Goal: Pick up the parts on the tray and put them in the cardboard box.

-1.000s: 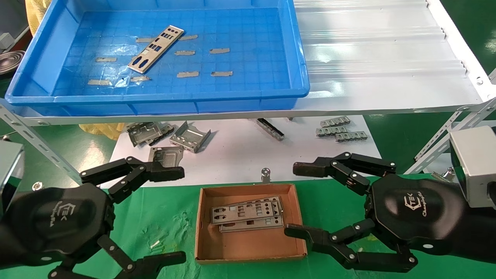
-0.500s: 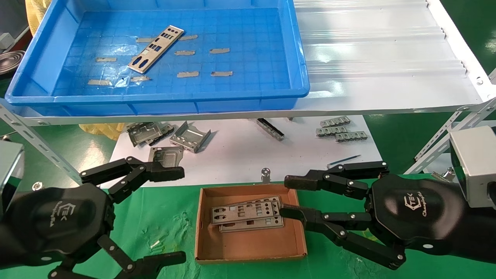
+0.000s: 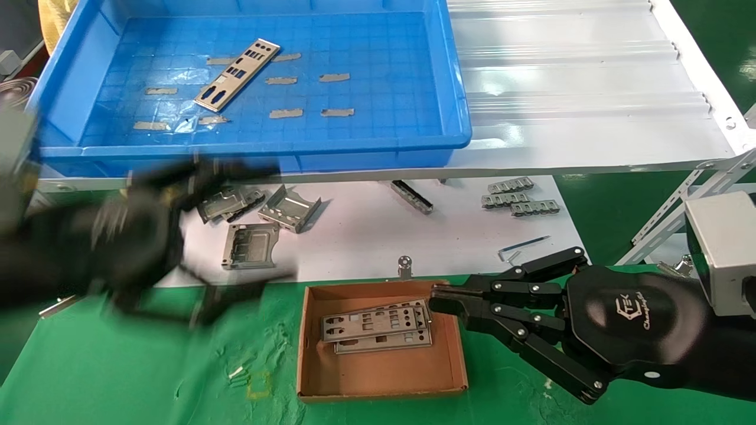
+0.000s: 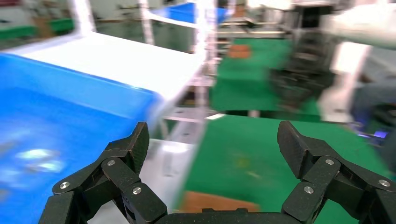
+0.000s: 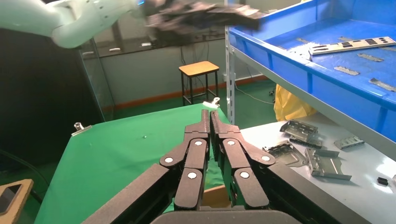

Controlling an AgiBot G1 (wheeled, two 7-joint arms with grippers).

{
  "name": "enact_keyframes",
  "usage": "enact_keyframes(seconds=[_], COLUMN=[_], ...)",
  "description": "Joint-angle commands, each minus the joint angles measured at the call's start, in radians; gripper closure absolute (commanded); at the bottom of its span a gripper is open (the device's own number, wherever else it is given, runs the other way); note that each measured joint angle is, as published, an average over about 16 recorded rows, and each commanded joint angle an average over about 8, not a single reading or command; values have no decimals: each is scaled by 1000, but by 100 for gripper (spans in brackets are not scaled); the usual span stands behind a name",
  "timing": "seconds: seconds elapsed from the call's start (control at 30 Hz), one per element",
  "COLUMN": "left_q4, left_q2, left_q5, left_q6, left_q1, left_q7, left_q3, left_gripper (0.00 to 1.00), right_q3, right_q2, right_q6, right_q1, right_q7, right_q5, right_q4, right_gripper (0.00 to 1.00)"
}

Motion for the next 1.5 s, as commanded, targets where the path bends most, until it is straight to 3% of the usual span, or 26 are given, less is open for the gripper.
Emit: enact_keyframes(seconds=[0.03,0.3,0.53,0.57,0.6,0.77,0.83,1.1,1.17,1.4,1.5], left_q4=[38,406,754,796,832,972,1009,1090,1100,1119,1123], left_q2=[30,221,360,375,388,444,460,484,485,480,477], left_q5=[35,273,428,442,454,496,506,519,518,510,507], left_q6=[-27,-101,-241,-269,-298,-440,-477,-519,-517,-498,-489], left_q1=[-66,-402,-589,-604,-617,-654,-661,-679,-682,-687,-688], left_q7=[-15,34,90,97,103,126,132,137,138,144,148], left_q3=[13,124,196,202,207,223,228,235,235,229,227], left_gripper=[0,0,0,0,0,0,0,1,12,94,100], right_q3=[0,0,0,0,0,0,0,0,0,0,0], right_q2=[0,0,0,0,0,0,0,0,0,0,0], right_q6=[0,0,0,0,0,0,0,0,0,0,0], right_q1=[0,0,0,0,0,0,0,0,0,0,0], right_q7=[0,0,0,0,0,0,0,0,0,0,0], right_q5=[0,0,0,0,0,0,0,0,0,0,0], right_q4=[0,0,0,0,0,0,0,0,0,0,0], right_gripper=[100,100,99,95,85,23,2,0,0,0,0])
